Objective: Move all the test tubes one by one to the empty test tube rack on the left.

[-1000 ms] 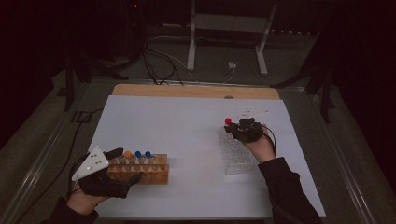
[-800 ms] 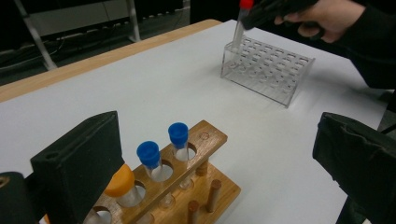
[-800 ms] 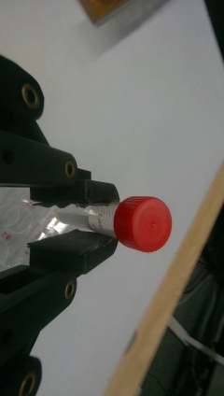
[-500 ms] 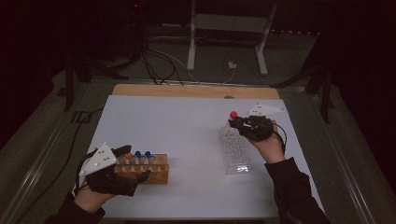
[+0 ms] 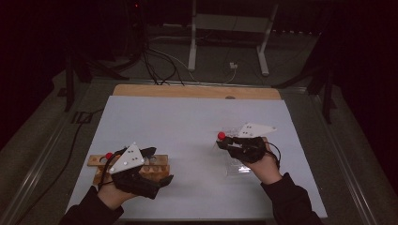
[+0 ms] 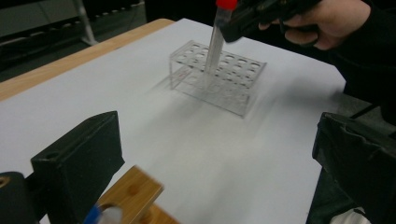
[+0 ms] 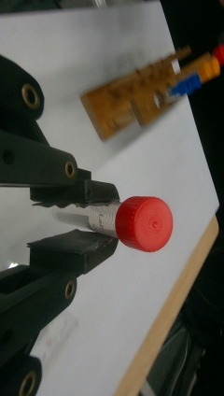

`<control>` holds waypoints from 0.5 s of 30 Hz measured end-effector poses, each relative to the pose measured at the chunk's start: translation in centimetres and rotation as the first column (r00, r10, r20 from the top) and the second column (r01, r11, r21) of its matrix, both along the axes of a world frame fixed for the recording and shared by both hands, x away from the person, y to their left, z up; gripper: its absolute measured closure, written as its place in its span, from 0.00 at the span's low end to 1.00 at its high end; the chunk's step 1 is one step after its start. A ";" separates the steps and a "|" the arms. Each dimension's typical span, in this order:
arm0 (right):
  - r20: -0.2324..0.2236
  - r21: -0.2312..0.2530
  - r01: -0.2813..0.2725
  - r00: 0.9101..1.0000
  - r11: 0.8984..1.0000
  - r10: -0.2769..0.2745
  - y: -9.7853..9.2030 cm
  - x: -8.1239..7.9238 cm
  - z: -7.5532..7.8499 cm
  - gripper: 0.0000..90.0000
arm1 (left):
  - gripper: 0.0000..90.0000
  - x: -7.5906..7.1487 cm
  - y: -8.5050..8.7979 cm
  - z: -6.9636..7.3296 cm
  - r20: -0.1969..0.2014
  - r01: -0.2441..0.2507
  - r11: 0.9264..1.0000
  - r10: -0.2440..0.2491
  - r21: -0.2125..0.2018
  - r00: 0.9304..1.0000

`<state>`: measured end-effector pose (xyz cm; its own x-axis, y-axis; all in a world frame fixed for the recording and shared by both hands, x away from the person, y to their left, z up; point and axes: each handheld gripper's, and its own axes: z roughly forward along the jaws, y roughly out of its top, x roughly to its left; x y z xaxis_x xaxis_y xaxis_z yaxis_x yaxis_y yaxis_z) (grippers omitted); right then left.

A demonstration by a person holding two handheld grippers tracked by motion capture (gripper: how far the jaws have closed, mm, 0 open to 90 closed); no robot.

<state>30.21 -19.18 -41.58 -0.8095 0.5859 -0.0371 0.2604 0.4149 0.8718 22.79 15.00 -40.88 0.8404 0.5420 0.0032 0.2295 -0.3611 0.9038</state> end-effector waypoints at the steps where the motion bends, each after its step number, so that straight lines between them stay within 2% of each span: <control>1: -0.002 -0.003 -0.006 1.000 1.000 0.006 0.2 -0.3 -0.2 0.83 | 0.03 0.1 -0.3 0.0 0.000 0.004 1.000 -0.004 0.002 1.000; 10: -0.030 -0.022 -0.066 0.997 0.998 0.065 1.6 -2.3 -1.8 0.83 | 0.03 0.8 -3.7 -0.1 -0.004 0.087 0.996 -0.087 0.014 0.996; 15: -0.040 -0.026 -0.091 0.995 0.996 0.090 2.2 -2.8 -2.1 0.83 | 0.06 0.9 -5.0 0.1 0.010 0.111 0.994 -0.111 -0.004 0.994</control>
